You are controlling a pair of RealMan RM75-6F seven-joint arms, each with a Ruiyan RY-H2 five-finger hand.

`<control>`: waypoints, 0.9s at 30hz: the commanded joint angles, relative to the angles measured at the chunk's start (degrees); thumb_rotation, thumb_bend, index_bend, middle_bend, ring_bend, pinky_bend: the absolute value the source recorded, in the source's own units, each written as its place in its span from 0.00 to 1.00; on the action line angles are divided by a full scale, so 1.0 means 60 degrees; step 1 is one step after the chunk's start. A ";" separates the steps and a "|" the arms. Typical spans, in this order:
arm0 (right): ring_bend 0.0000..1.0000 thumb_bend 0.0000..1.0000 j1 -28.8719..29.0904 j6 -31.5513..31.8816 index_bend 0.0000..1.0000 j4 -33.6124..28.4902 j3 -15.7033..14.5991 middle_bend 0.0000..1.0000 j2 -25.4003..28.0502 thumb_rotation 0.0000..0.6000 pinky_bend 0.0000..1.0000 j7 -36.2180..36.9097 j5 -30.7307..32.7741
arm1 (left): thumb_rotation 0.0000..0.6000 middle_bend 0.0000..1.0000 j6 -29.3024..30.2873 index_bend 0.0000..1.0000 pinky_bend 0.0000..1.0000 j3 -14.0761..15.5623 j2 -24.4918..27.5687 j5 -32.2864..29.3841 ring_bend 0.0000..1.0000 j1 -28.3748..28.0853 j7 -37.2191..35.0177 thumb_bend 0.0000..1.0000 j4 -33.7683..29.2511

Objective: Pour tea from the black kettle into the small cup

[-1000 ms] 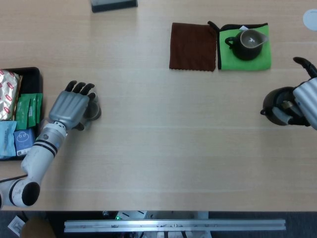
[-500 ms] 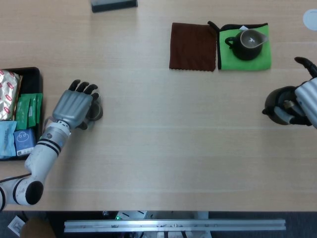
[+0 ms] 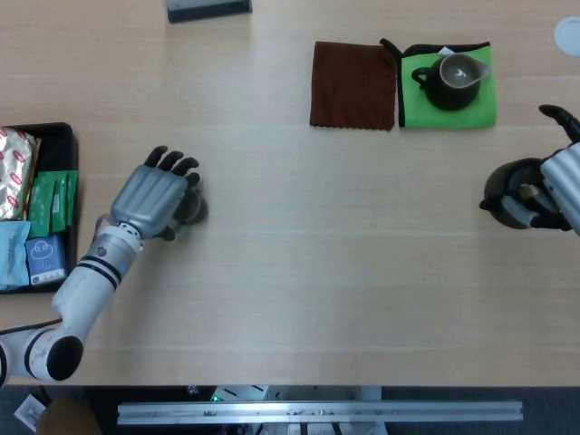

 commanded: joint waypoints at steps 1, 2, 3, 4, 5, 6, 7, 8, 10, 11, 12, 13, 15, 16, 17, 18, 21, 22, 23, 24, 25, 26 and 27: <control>0.94 0.25 0.0009 -0.0025 1.00 -0.0034 0.0007 1.00 0.0022 0.88 0.14 0.0051 0.0018 | 1.00 0.16 -0.0007 0.42 0.06 -0.0076 0.0107 0.0050 0.10 -0.0171 0.0164 0.27 -0.0434; 0.94 0.25 0.0009 -0.0028 1.00 -0.0046 0.0006 1.00 0.0032 0.88 0.14 0.0060 0.0013 | 1.00 0.16 -0.0010 0.42 0.06 -0.0089 0.0107 0.0063 0.10 -0.0213 0.0202 0.27 -0.0545; 0.94 0.25 0.0009 -0.0021 1.00 -0.0070 0.0004 1.00 0.0049 0.89 0.14 0.0076 -0.0006 | 1.00 0.16 -0.0020 0.42 0.06 -0.0101 0.0096 0.0079 0.10 -0.0271 0.0260 0.27 -0.0676; 0.94 0.24 0.0010 -0.0009 1.00 -0.0086 0.0007 1.00 0.0063 0.89 0.14 0.0084 -0.0023 | 1.00 0.17 -0.0031 0.42 0.06 -0.0109 0.0078 0.0091 0.10 -0.0318 0.0308 0.27 -0.0764; 0.94 0.24 0.0009 0.0005 1.00 -0.0107 0.0007 1.00 0.0080 0.89 0.14 0.0091 -0.0043 | 1.00 0.17 -0.0044 0.42 0.06 -0.0114 0.0055 0.0100 0.10 -0.0365 0.0356 0.27 -0.0843; 0.94 0.24 0.0005 0.0030 1.00 -0.0136 0.0010 1.00 0.0105 0.89 0.14 0.0098 -0.0071 | 1.00 0.17 -0.0070 0.42 0.06 -0.0122 0.0017 0.0098 0.10 -0.0431 0.0420 0.27 -0.0941; 0.94 0.24 0.0004 0.0046 1.00 -0.0163 0.0015 1.00 0.0128 0.89 0.14 0.0107 -0.0087 | 1.00 0.17 -0.0090 0.42 0.06 -0.0137 -0.0017 0.0087 0.10 -0.0484 0.0464 0.27 -0.1005; 0.94 0.24 0.0004 0.0065 1.00 -0.0197 0.0026 1.00 0.0158 0.89 0.14 0.0128 -0.0098 | 1.00 0.17 -0.0121 0.42 0.06 -0.0161 -0.0074 0.0065 0.10 -0.0556 0.0515 0.27 -0.1076; 0.94 0.24 0.0000 0.0088 1.00 -0.0258 0.0043 1.00 0.0207 0.89 0.14 0.0148 -0.0102 | 1.00 0.17 -0.0167 0.42 0.06 -0.0206 -0.0177 0.0021 0.10 -0.0668 0.0577 0.27 -0.1150; 0.94 0.24 0.0002 0.0090 1.00 -0.0293 0.0054 1.00 0.0236 0.89 0.14 0.0147 -0.0097 | 1.00 0.17 -0.0188 0.42 0.06 -0.0234 -0.0239 -0.0010 0.10 -0.0725 0.0606 0.27 -0.1166; 0.94 0.24 0.0003 0.0093 1.00 -0.0348 0.0065 1.00 0.0272 0.89 0.14 0.0143 -0.0094 | 1.00 0.17 -0.0211 0.42 0.06 -0.0280 -0.0340 -0.0074 0.10 -0.0799 0.0634 0.27 -0.1165; 0.94 0.24 0.0003 0.0099 1.00 -0.0387 0.0073 1.00 0.0297 0.89 0.14 0.0136 -0.0096 | 1.00 0.17 -0.0237 0.42 0.06 -0.0310 -0.0424 -0.0128 0.10 -0.0855 0.0653 0.27 -0.1156; 0.94 0.24 0.0006 0.0108 1.00 -0.0469 0.0084 1.00 0.0350 0.89 0.14 0.0105 -0.0116 | 1.00 0.17 -0.0303 0.42 0.06 -0.0367 -0.0618 -0.0238 0.10 -0.1002 0.0728 0.27 -0.1124; 0.94 0.24 0.0008 0.0111 1.00 -0.0501 0.0089 1.00 0.0368 0.89 0.14 0.0095 -0.0124 | 1.00 0.17 -0.0328 0.42 0.06 -0.0385 -0.0705 -0.0277 0.10 -0.1068 0.0776 0.27 -0.1099; 0.94 0.24 0.0010 0.0111 1.00 -0.0528 0.0093 1.00 0.0385 0.89 0.14 0.0081 -0.0131 | 1.00 0.17 -0.0354 0.42 0.06 -0.0400 -0.0788 -0.0324 0.10 -0.1133 0.0826 0.27 -0.1073; 0.94 0.24 0.0014 0.0108 1.00 -0.0560 0.0099 1.00 0.0406 0.89 0.14 0.0067 -0.0136 | 1.00 0.17 -0.0385 0.42 0.06 -0.0424 -0.0903 -0.0398 0.10 -0.1218 0.0887 0.27 -0.1038; 0.94 0.24 0.0011 0.0118 1.00 -0.0618 0.0113 1.00 0.0441 0.90 0.14 0.0044 -0.0141 | 1.00 0.17 -0.0453 0.42 0.06 -0.0489 -0.1179 -0.0622 0.10 -0.1423 0.1027 0.27 -0.0911; 0.94 0.24 0.0007 0.0124 1.00 -0.0635 0.0114 1.00 0.0449 0.90 0.14 0.0048 -0.0145 | 1.00 0.17 -0.0469 0.42 0.06 -0.0507 -0.1260 -0.0710 0.10 -0.1480 0.1068 0.27 -0.0857; 0.94 0.24 0.0003 0.0130 1.00 -0.0643 0.0115 1.00 0.0455 0.90 0.14 0.0050 -0.0144 | 1.00 0.17 -0.0479 0.42 0.06 -0.0520 -0.1340 -0.0792 0.10 -0.1534 0.1112 0.27 -0.0804; 0.94 0.24 -0.0003 0.0130 1.00 -0.0655 0.0116 1.00 0.0464 0.90 0.14 0.0044 -0.0138 | 1.00 0.17 -0.0487 0.42 0.06 -0.0530 -0.1442 -0.0895 0.10 -0.1603 0.1178 0.27 -0.0730; 0.94 0.24 -0.0006 0.0127 1.00 -0.0663 0.0115 1.00 0.0470 0.90 0.14 0.0038 -0.0133 | 1.00 0.17 -0.0492 0.42 0.06 -0.0533 -0.1515 -0.0970 0.10 -0.1655 0.1232 0.27 -0.0680; 0.94 0.24 -0.0010 0.0128 1.00 -0.0672 0.0114 1.00 0.0473 0.90 0.14 0.0035 -0.0131 | 1.00 0.17 -0.0493 0.42 0.06 -0.0532 -0.1587 -0.1042 0.10 -0.1705 0.1287 0.27 -0.0636; 0.94 0.24 -0.0017 0.0133 1.00 -0.0679 0.0117 1.00 0.0477 0.90 0.14 0.0029 -0.0127 | 1.00 0.17 -0.0495 0.42 0.06 -0.0537 -0.1676 -0.1124 0.10 -0.1771 0.1349 0.27 -0.0589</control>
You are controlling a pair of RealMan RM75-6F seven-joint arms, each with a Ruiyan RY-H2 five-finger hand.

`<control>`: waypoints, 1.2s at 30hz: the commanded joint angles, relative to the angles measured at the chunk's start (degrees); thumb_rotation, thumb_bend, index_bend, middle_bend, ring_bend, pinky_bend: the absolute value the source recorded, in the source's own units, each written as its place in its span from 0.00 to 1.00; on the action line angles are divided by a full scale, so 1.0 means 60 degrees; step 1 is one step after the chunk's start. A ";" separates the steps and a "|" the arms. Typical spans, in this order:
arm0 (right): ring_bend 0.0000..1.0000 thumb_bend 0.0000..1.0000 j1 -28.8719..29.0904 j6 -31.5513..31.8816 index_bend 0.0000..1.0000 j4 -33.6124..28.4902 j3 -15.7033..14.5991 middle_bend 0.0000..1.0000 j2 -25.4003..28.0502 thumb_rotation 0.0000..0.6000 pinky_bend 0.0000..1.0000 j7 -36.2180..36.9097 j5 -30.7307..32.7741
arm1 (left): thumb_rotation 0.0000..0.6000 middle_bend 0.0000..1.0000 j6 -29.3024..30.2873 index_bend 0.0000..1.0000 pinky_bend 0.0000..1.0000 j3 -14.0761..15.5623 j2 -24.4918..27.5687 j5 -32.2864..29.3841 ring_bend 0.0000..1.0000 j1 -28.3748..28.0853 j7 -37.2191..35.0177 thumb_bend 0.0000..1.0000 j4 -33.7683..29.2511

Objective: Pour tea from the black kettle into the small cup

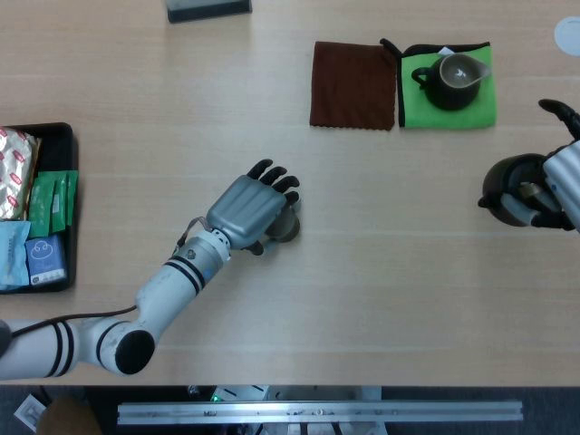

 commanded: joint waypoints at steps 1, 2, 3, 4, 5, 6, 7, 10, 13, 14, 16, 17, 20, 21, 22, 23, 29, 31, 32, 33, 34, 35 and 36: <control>0.94 0.24 -0.0009 0.0005 1.00 -0.0012 0.0003 1.00 0.0010 0.90 0.14 -0.0011 0.0006 | 1.00 0.17 -0.0017 0.42 0.06 -0.0023 -0.0228 -0.0216 0.10 -0.0178 0.0168 0.27 0.0144; 0.94 0.24 -0.0012 0.0007 1.00 -0.0016 0.0006 1.00 0.0013 0.90 0.14 -0.0014 0.0010 | 1.00 0.17 -0.0011 0.42 0.06 -0.0018 -0.0291 -0.0272 0.10 -0.0216 0.0203 0.27 0.0175; 0.94 0.24 -0.0018 0.0013 1.00 -0.0023 0.0009 1.00 0.0015 0.90 0.14 -0.0024 0.0014 | 1.00 0.17 -0.0003 0.42 0.06 -0.0009 -0.0369 -0.0336 0.10 -0.0263 0.0246 0.27 0.0210; 0.94 0.24 -0.0022 0.0013 1.00 -0.0031 0.0009 1.00 0.0019 0.90 0.14 -0.0033 0.0017 | 1.00 0.17 0.0011 0.42 0.06 -0.0009 -0.0423 -0.0378 0.10 -0.0296 0.0270 0.27 0.0233; 0.94 0.24 -0.0026 0.0015 1.00 -0.0038 0.0010 1.00 0.0021 0.90 0.14 -0.0034 0.0019 | 1.00 0.17 0.0026 0.42 0.06 -0.0013 -0.0476 -0.0418 0.10 -0.0328 0.0291 0.27 0.0260; 0.94 0.24 -0.0028 0.0017 1.00 -0.0042 0.0012 1.00 0.0022 0.90 0.14 -0.0041 0.0020 | 1.00 0.17 0.0035 0.42 0.06 -0.0016 -0.0539 -0.0467 0.10 -0.0374 0.0320 0.27 0.0296; 0.94 0.24 -0.0028 0.0007 1.00 -0.0046 0.0011 1.00 0.0026 0.90 0.14 -0.0050 0.0024 | 1.00 0.17 0.0043 0.42 0.06 -0.0015 -0.0585 -0.0502 0.10 -0.0406 0.0340 0.27 0.0318; 0.94 0.24 -0.0030 -0.0009 1.00 -0.0055 0.0018 1.00 0.0038 0.90 0.14 -0.0068 0.0043 | 1.00 0.17 0.0092 0.42 0.06 -0.0006 -0.0739 -0.0578 0.10 -0.0497 0.0398 0.27 0.0403; 0.94 0.24 -0.0048 -0.0013 1.00 -0.0057 0.0013 1.00 0.0049 0.90 0.14 -0.0073 0.0068 | 1.00 0.17 0.0124 0.42 0.06 0.0004 -0.0892 -0.0656 0.10 -0.0574 0.0431 0.27 0.0564; 0.94 0.24 -0.0057 -0.0011 1.00 -0.0054 0.0010 1.00 0.0048 0.90 0.14 -0.0075 0.0077 | 1.00 0.17 0.0140 0.42 0.06 0.0011 -0.0940 -0.0676 0.10 -0.0594 0.0448 0.27 0.0625; 0.94 0.24 -0.0080 -0.0009 1.00 -0.0033 -0.0002 1.00 0.0046 0.90 0.14 -0.0073 0.0096 | 1.00 0.17 0.0177 0.42 0.06 0.0026 -0.1065 -0.0709 0.10 -0.0635 0.0477 0.27 0.0776; 0.94 0.24 -0.0089 -0.0010 1.00 -0.0028 -0.0005 1.00 0.0052 0.90 0.14 -0.0078 0.0107 | 1.00 0.17 0.0187 0.42 0.06 0.0036 -0.1141 -0.0729 0.10 -0.0658 0.0488 0.27 0.0853; 0.94 0.24 -0.0114 0.0018 1.00 -0.0021 -0.0002 1.00 0.0066 0.90 0.14 -0.0072 0.0118 | 1.00 0.17 0.0182 0.42 0.06 0.0033 -0.1292 -0.0792 0.10 -0.0711 0.0489 0.27 0.0973; 0.94 0.24 -0.0125 0.0031 1.00 -0.0018 0.0000 1.00 0.0074 0.90 0.14 -0.0066 0.0121 | 1.00 0.17 0.0193 0.42 0.06 0.0034 -0.1351 -0.0813 0.10 -0.0729 0.0492 0.27 0.1019; 0.94 0.24 -0.0133 0.0035 1.00 -0.0013 -0.0002 1.00 0.0080 0.90 0.14 -0.0064 0.0125 | 1.00 0.17 0.0201 0.42 0.06 0.0037 -0.1392 -0.0826 0.10 -0.0741 0.0496 0.27 0.1053; 0.94 0.24 -0.0142 0.0037 1.00 -0.0012 -0.0007 1.00 0.0089 0.90 0.14 -0.0060 0.0125 | 1.00 0.17 0.0205 0.42 0.06 0.0047 -0.1430 -0.0837 0.10 -0.0753 0.0503 0.27 0.1086; 0.94 0.24 -0.0177 0.0041 1.00 0.0035 -0.0015 1.00 0.0120 0.90 0.14 -0.0012 0.0146 | 1.00 0.17 0.0197 0.42 0.06 0.0055 -0.1647 -0.0956 0.10 -0.0844 0.0537 0.27 0.1315; 0.94 0.24 -0.0181 0.0048 1.00 0.0048 -0.0013 1.00 0.0118 0.90 0.14 0.0013 0.0139 | 1.00 0.17 0.0179 0.41 0.06 0.0066 -0.1697 -0.0975 0.10 -0.0851 0.0507 0.27 0.1355; 0.94 0.24 -0.0184 0.0052 1.00 0.0057 -0.0013 1.00 0.0116 0.90 0.14 0.0024 0.0137 | 1.00 0.17 0.0172 0.41 0.06 0.0070 -0.1715 -0.0990 0.10 -0.0855 0.0497 0.27 0.1378; 0.94 0.24 -0.0188 0.0054 1.00 0.0070 -0.0015 1.00 0.0114 0.90 0.14 0.0038 0.0133 | 1.00 0.17 0.0154 0.41 0.06 0.0077 -0.1736 -0.1009 0.10 -0.0868 0.0493 0.27 0.1416; 0.94 0.24 -0.0191 0.0056 1.00 0.0081 -0.0015 1.00 0.0113 0.91 0.14 0.0046 0.0130 | 1.00 0.17 0.0150 0.41 0.06 0.0092 -0.1756 -0.1014 0.10 -0.0871 0.0494 0.27 0.1444; 0.94 0.24 -0.0192 0.0056 1.00 0.0091 -0.0014 1.00 0.0111 0.91 0.14 0.0050 0.0129 | 1.00 0.17 0.0150 0.41 0.06 0.0109 -0.1775 -0.1020 0.10 -0.0872 0.0497 0.27 0.1467; 0.94 0.24 -0.0193 0.0055 1.00 0.0097 -0.0014 1.00 0.0109 0.91 0.14 0.0059 0.0127 | 1.00 0.17 0.0153 0.41 0.06 0.0121 -0.1797 -0.1026 0.10 -0.0870 0.0492 0.27 0.1485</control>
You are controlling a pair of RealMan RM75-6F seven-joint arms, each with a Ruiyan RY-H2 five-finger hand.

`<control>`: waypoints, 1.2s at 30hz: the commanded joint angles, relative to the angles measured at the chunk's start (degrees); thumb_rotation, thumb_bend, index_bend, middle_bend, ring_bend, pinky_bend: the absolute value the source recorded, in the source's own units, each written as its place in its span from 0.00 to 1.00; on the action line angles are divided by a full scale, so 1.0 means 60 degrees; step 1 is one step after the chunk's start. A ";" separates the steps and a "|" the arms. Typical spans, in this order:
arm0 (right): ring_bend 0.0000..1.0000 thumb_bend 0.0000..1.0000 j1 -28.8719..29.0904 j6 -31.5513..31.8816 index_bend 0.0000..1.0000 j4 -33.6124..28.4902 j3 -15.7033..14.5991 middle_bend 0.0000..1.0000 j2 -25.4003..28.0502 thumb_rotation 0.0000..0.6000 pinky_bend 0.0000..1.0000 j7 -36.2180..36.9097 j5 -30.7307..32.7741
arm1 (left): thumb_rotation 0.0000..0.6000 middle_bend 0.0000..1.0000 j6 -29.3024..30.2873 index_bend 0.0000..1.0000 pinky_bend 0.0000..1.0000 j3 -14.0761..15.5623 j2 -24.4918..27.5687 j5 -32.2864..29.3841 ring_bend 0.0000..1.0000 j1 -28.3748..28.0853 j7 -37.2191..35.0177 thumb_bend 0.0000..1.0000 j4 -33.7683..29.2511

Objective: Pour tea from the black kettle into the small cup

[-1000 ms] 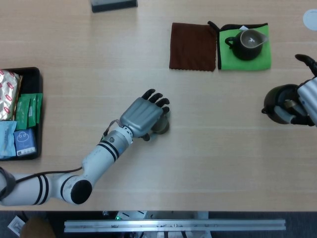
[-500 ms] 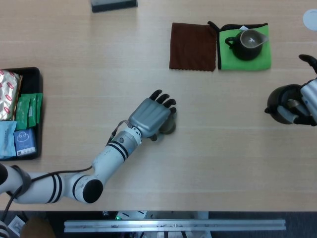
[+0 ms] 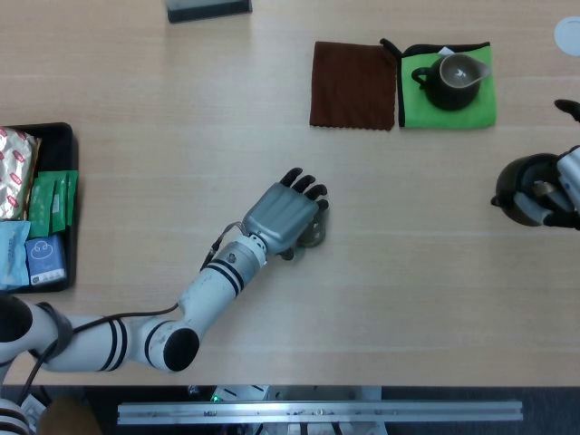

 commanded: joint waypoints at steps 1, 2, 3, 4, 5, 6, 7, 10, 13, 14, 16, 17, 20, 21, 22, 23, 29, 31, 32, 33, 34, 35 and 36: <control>0.94 0.24 -0.0001 -0.0004 1.00 0.0010 0.0001 1.00 -0.0003 0.91 0.14 0.0021 -0.0002 | 1.00 0.17 -0.0017 0.41 0.06 0.0009 -0.0041 -0.0025 0.10 -0.0017 -0.0012 0.27 0.0059; 0.94 0.24 -0.0002 -0.0003 1.00 0.0020 0.0003 1.00 -0.0004 0.91 0.14 0.0021 -0.0005 | 1.00 0.17 -0.0028 0.40 0.06 0.0017 -0.0057 -0.0031 0.10 -0.0022 -0.0021 0.27 0.0086; 0.94 0.24 -0.0002 -0.0006 1.00 0.0026 0.0002 1.00 -0.0006 0.91 0.14 0.0023 -0.0006 | 1.00 0.16 -0.0029 0.40 0.06 0.0025 -0.0071 -0.0033 0.10 -0.0021 -0.0029 0.27 0.0098; 0.94 0.24 -0.0002 -0.0012 1.00 0.0027 0.0001 1.00 -0.0006 0.91 0.14 0.0033 -0.0004 | 1.00 0.16 -0.0024 0.38 0.06 0.0030 -0.0079 -0.0031 0.10 -0.0019 -0.0041 0.27 0.0101; 0.94 0.24 -0.0004 -0.0013 1.00 0.0031 0.0001 1.00 -0.0007 0.91 0.14 0.0040 -0.0005 | 1.00 0.16 -0.0011 0.36 0.06 0.0035 -0.0084 -0.0017 0.10 -0.0013 -0.0058 0.27 0.0097; 0.94 0.24 -0.0005 -0.0011 1.00 0.0038 0.0002 1.00 -0.0008 0.91 0.14 0.0038 -0.0006 | 1.00 0.16 -0.0008 0.35 0.06 0.0019 -0.0076 -0.0003 0.10 -0.0020 -0.0076 0.27 0.0097; 0.94 0.24 -0.0006 -0.0010 1.00 0.0042 0.0004 1.00 -0.0009 0.91 0.14 0.0042 -0.0007 | 1.00 0.16 -0.0014 0.32 0.06 0.0011 -0.0068 0.0009 0.10 -0.0024 -0.0097 0.27 0.0091; 0.94 0.24 -0.0010 -0.0006 1.00 0.0047 0.0004 1.00 -0.0006 0.91 0.14 0.0054 -0.0018 | 1.00 0.15 -0.0003 0.28 0.06 0.0025 -0.0057 0.0059 0.10 -0.0015 -0.0149 0.27 0.0063; 0.94 0.24 -0.0017 0.0003 1.00 0.0053 0.0005 1.00 0.0001 0.91 0.14 0.0063 -0.0026 | 1.00 0.15 -0.0018 0.27 0.06 0.0035 -0.0051 0.0067 0.10 -0.0024 -0.0166 0.27 0.0059; 0.94 0.24 -0.0025 0.0015 1.00 0.0051 0.0003 1.00 0.0005 0.91 0.14 0.0075 -0.0032 | 1.00 0.15 -0.0022 0.27 0.06 0.0044 -0.0052 0.0062 0.10 -0.0025 -0.0168 0.27 0.0062; 0.94 0.24 -0.0037 0.0030 1.00 0.0051 0.0002 1.00 0.0014 0.91 0.14 0.0094 -0.0032 | 1.00 0.14 -0.0005 0.27 0.06 0.0044 -0.0048 0.0062 0.10 -0.0023 -0.0176 0.27 0.0049; 0.94 0.24 -0.0040 0.0033 1.00 0.0051 0.0002 1.00 0.0017 0.91 0.14 0.0096 -0.0033 | 1.00 0.14 0.0010 0.27 0.06 0.0039 -0.0046 0.0065 0.10 -0.0019 -0.0181 0.27 0.0041; 0.94 0.24 -0.0051 0.0055 1.00 0.0036 -0.0002 1.00 0.0028 0.91 0.14 0.0109 -0.0058 | 1.00 0.12 0.0084 0.24 0.06 0.0023 0.0024 0.0066 0.09 0.0013 -0.0211 0.27 -0.0072; 0.94 0.24 -0.0053 0.0064 1.00 0.0029 -0.0001 1.00 0.0030 0.92 0.14 0.0111 -0.0071 | 1.00 0.12 0.0134 0.23 0.06 0.0018 0.0101 0.0055 0.09 0.0035 -0.0211 0.27 -0.0173; 0.94 0.24 -0.0051 0.0061 1.00 0.0022 0.0000 1.00 0.0031 0.92 0.14 0.0111 -0.0075 | 1.00 0.11 0.0179 0.22 0.06 0.0016 0.0174 0.0048 0.09 0.0056 -0.0208 0.27 -0.0262; 0.94 0.24 -0.0046 0.0054 1.00 0.0017 0.0002 1.00 0.0026 0.92 0.14 0.0115 -0.0079 | 1.00 0.11 0.0233 0.22 0.06 -0.0029 0.0301 0.0040 0.09 0.0071 -0.0225 0.27 -0.0377; 0.94 0.24 0.0049 -0.0094 1.00 -0.0026 0.0015 1.00 -0.0077 0.93 0.14 0.0016 -0.0099 | 1.00 0.10 0.0674 0.20 0.06 -0.0109 0.1276 0.0107 0.09 0.0342 -0.0419 0.27 -0.1212; 0.94 0.24 0.0110 -0.0200 1.00 -0.0052 0.0022 1.00 -0.0117 0.93 0.14 -0.0032 -0.0086 | 1.00 0.10 0.0863 0.20 0.06 -0.0107 0.1661 0.0170 0.09 0.0491 -0.0535 0.27 -0.1488; 0.94 0.24 0.0147 -0.0260 1.00 -0.0075 0.0028 1.00 -0.0133 0.93 0.14 -0.0051 -0.0077 | 1.00 0.10 0.0967 0.20 0.06 -0.0101 0.1866 0.0213 0.09 0.0578 -0.0607 0.27 -0.1629; 0.94 0.24 0.0193 -0.0325 1.00 -0.0096 0.0042 1.00 -0.0164 0.94 0.14 -0.0094 -0.0073 | 1.00 0.10 0.1111 0.20 0.06 -0.0089 0.2151 0.0291 0.09 0.0705 -0.0720 0.27 -0.1816; 0.94 0.24 0.0227 -0.0365 1.00 -0.0112 0.0055 1.00 -0.0191 0.94 0.14 -0.0133 -0.0072 | 1.00 0.10 0.1228 0.20 0.06 -0.0080 0.2368 0.0353 0.09 0.0808 -0.0813 0.27 -0.1949; 0.94 0.24 0.0261 -0.0409 1.00 -0.0133 0.0067 1.00 -0.0218 0.94 0.14 -0.0170 -0.0067 | 1.00 0.10 0.1350 0.20 0.06 -0.0071 0.2587 0.0422 0.09 0.0917 -0.0915 0.27 -0.2083; 0.94 0.24 0.0309 -0.0470 1.00 -0.0161 0.0088 1.00 -0.0256 0.95 0.14 -0.0206 -0.0050 | 1.00 0.10 0.1519 0.20 0.06 -0.0052 0.2884 0.0537 0.09 0.1073 -0.1067 0.27 -0.2265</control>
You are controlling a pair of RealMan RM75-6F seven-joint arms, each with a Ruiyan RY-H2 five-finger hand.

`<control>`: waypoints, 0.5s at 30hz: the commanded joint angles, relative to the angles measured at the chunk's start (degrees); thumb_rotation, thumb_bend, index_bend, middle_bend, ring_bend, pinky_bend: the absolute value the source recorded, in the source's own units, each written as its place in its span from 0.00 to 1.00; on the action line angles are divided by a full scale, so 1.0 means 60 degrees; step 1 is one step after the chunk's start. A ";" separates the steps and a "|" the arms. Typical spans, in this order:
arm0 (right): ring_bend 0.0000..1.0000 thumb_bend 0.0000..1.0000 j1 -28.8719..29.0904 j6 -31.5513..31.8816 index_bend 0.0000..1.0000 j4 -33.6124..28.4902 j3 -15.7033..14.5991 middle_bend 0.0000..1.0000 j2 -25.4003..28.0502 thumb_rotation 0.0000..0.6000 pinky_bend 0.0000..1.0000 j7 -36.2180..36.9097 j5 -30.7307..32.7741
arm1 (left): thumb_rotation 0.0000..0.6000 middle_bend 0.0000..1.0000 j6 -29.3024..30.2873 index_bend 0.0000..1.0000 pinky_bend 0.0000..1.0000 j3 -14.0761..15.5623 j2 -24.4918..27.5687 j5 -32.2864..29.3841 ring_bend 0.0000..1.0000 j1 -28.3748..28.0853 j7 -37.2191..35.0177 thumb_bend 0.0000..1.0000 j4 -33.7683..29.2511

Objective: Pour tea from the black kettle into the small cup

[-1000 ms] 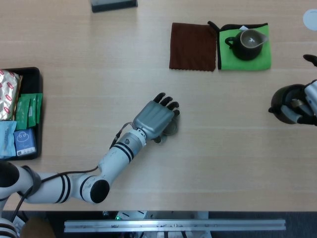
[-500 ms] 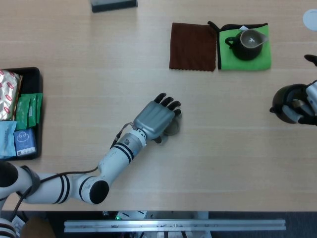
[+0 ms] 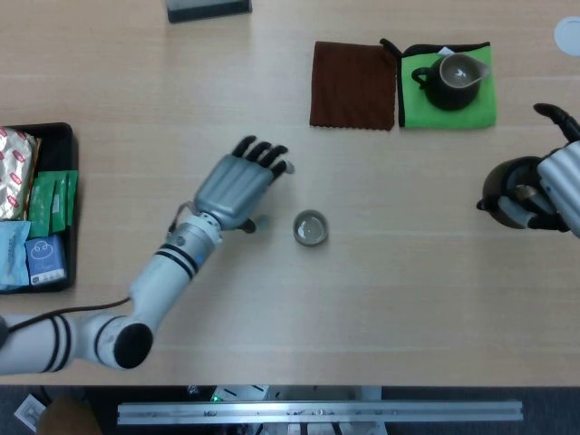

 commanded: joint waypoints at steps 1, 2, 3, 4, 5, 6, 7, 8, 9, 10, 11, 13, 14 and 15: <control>0.94 0.24 0.0115 -0.0135 1.00 -0.0066 0.0056 1.00 -0.0096 0.95 0.14 -0.0099 0.0039 | 1.00 0.10 0.0600 0.20 0.06 0.0049 0.0953 0.0367 0.09 0.0542 -0.0502 0.27 -0.0655; 0.94 0.24 0.0156 -0.0181 1.00 -0.0080 0.0078 1.00 -0.0133 0.96 0.14 -0.0135 0.0054 | 1.00 0.10 0.0736 0.20 0.06 0.0078 0.1182 0.0467 0.09 0.0666 -0.0601 0.27 -0.0787; 0.94 0.24 0.0195 -0.0228 1.00 -0.0097 0.0097 1.00 -0.0170 0.96 0.14 -0.0172 0.0070 | 1.00 0.10 0.0872 0.20 0.06 0.0116 0.1411 0.0576 0.09 0.0793 -0.0695 0.27 -0.0918; 0.94 0.24 0.0254 -0.0299 1.00 -0.0115 0.0126 1.00 -0.0225 0.96 0.14 -0.0231 0.0099 | 1.00 0.10 0.1068 0.20 0.06 0.0178 0.1699 0.0701 0.09 0.0966 -0.0787 0.27 -0.1086; 0.94 0.24 0.0297 -0.0342 1.00 -0.0120 0.0154 1.00 -0.0281 0.96 0.14 -0.0295 0.0119 | 1.00 0.10 0.1223 0.20 0.06 0.0238 0.1900 0.0788 0.09 0.1095 -0.0815 0.27 -0.1208; 0.94 0.24 0.0361 -0.0395 1.00 -0.0105 0.0194 1.00 -0.0369 0.97 0.14 -0.0411 0.0135 | 1.00 0.10 0.1404 0.20 0.06 0.0327 0.2161 0.0903 0.09 0.1258 -0.0840 0.27 -0.1378; 0.94 0.24 0.0409 -0.0454 1.00 -0.0106 0.0209 1.00 -0.0433 0.97 0.14 -0.0503 0.0149 | 1.00 0.10 0.1528 0.20 0.06 0.0392 0.2346 0.0978 0.09 0.1380 -0.0869 0.27 -0.1507; 0.94 0.24 0.0453 -0.0520 1.00 -0.0127 0.0219 1.00 -0.0492 0.97 0.14 -0.0587 0.0172 | 1.00 0.10 0.1647 0.20 0.06 0.0454 0.2519 0.1057 0.09 0.1500 -0.0906 0.27 -0.1628; 0.94 0.24 0.0514 -0.0609 1.00 -0.0166 0.0235 1.00 -0.0572 0.97 0.14 -0.0687 0.0211 | 1.00 0.10 0.1785 0.20 0.06 0.0541 0.2742 0.1174 0.09 0.1651 -0.0953 0.27 -0.1770; 0.94 0.24 0.0560 -0.0679 1.00 -0.0191 0.0247 1.00 -0.0634 0.97 0.14 -0.0764 0.0247 | 1.00 0.10 0.1885 0.20 0.06 0.0605 0.2904 0.1261 0.09 0.1763 -0.0993 0.27 -0.1872; 0.94 0.24 0.0608 -0.0748 1.00 -0.0215 0.0264 1.00 -0.0695 0.98 0.14 -0.0842 0.0289 | 1.00 0.10 0.1985 0.20 0.06 0.0660 0.3048 0.1343 0.09 0.1875 -0.1041 0.27 -0.1964; 0.94 0.24 0.0716 -0.0889 1.00 -0.0246 0.0306 1.00 -0.0859 0.98 0.14 -0.0999 0.0379 | 1.00 0.10 0.2177 0.20 0.06 0.0773 0.3357 0.1504 0.09 0.2112 -0.1148 0.27 -0.2146; 0.94 0.24 0.0762 -0.0948 1.00 -0.0255 0.0323 1.00 -0.0930 0.98 0.14 -0.1053 0.0421 | 1.00 0.10 0.2245 0.20 0.06 0.0813 0.3476 0.1562 0.09 0.2204 -0.1192 0.27 -0.2218; 0.94 0.24 0.0820 -0.1010 1.00 -0.0254 0.0349 1.00 -0.1029 0.98 0.14 -0.1128 0.0469 | 1.00 0.10 0.2328 0.20 0.06 0.0856 0.3621 0.1652 0.09 0.2317 -0.1258 0.27 -0.2300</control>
